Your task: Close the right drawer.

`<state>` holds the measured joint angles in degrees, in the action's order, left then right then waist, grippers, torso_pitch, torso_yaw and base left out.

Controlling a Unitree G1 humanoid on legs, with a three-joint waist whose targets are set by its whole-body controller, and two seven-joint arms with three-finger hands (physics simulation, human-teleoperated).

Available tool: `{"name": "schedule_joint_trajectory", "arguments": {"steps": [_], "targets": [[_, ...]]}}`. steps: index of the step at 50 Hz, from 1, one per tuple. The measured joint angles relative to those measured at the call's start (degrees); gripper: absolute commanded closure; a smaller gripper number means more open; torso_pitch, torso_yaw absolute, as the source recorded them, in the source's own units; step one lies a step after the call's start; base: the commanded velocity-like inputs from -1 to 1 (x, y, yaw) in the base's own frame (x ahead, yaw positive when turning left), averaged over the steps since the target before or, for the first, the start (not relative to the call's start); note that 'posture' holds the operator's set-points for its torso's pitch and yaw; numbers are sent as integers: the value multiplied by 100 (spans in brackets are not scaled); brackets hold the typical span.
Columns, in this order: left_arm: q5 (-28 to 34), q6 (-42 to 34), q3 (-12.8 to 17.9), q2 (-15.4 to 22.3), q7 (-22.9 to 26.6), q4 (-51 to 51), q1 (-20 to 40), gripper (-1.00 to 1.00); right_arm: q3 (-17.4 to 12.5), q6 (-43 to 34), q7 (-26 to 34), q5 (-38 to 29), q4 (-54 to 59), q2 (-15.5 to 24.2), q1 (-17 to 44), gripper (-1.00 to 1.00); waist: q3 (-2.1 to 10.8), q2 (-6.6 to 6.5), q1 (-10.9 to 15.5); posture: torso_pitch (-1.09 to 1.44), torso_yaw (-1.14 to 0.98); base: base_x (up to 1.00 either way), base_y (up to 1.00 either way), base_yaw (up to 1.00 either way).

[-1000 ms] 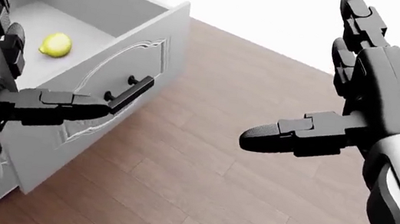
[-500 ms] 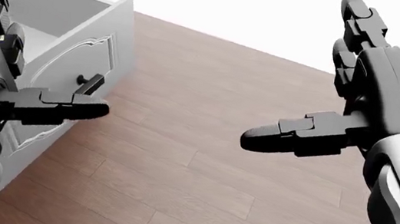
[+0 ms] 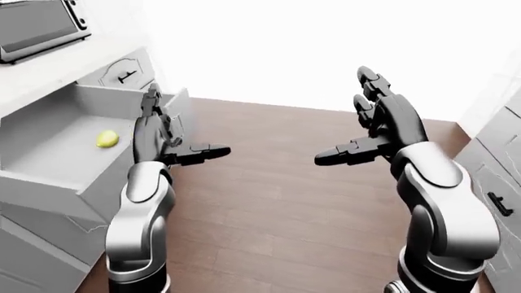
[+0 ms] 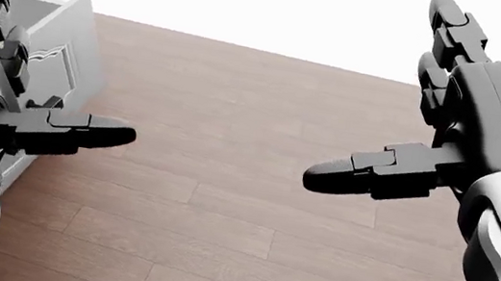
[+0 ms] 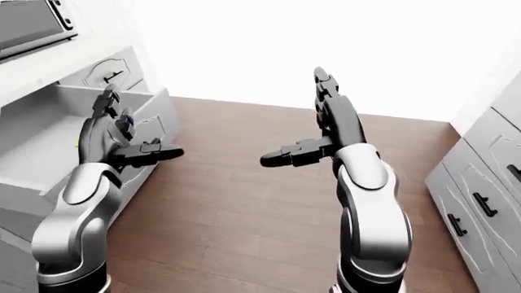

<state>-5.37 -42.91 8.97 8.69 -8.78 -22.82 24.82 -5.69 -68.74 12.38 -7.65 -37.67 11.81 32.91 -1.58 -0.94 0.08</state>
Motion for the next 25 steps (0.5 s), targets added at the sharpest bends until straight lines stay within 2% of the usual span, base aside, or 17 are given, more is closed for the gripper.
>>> {"name": "schedule_joint_trajectory", "arguments": {"steps": [2,4,6,8,10,15,17,18,19,22,25], "targets": [[-10,20,6,6,3,-20,10,-100,8,35,-7,-3,-41,-5,10,-100,17,154,23,0,0,0,0,-26],[-13,28,18,16,-1,-28,39,-100,10,67,-8,2,-40,-3,9,-100,62,378,23,0,0,0,0,-25],[-26,38,-41,-44,0,-42,19,-100,-47,58,-18,-14,-20,37,-35,-100,33,293,-67,0,0,0,0,-25],[-67,4,-134,-62,30,13,-5,-100,-114,-8,-46,-57,16,42,-97,-100,23,286,-93,0,0,0,0,-25],[-93,-41,-140,-56,48,42,-9,-100,-117,-56,-66,-80,39,40,-81,-100,14,205,-78,0,0,0,0,-25],[-82,-30,-44,-18,22,-83,34,-100,-70,-6,-59,-52,-45,36,-41,-100,-78,-125,-28,0,0,0,0,-25],[-78,-2,-31,-7,14,-109,42,-100,-65,8,-58,-46,-54,36,-23,-100,-48,-345,-29,0,0,0,0,-26],[-76,11,-11,23,12,-105,39,-100,-43,18,-59,-45,-59,2,-21,-100,-26,-345,10,0,0,0,0,-26],[-69,18,21,32,6,-87,20,-100,-2,17,-53,-33,-59,-21,-52,-100,-48,-279,45,0,0,0,0,-26],[-44,-54,82,29,-31,-18,-47,-100,79,-56,-7,24,-12,-24,-75,-100,-38,-249,24,0,0,0,0,-26],[-58,-106,58,34,-35,-33,6,-100,31,-79,-7,16,-10,5,9,-100,-10,-85,0,0,0,0,0,-26]]}}
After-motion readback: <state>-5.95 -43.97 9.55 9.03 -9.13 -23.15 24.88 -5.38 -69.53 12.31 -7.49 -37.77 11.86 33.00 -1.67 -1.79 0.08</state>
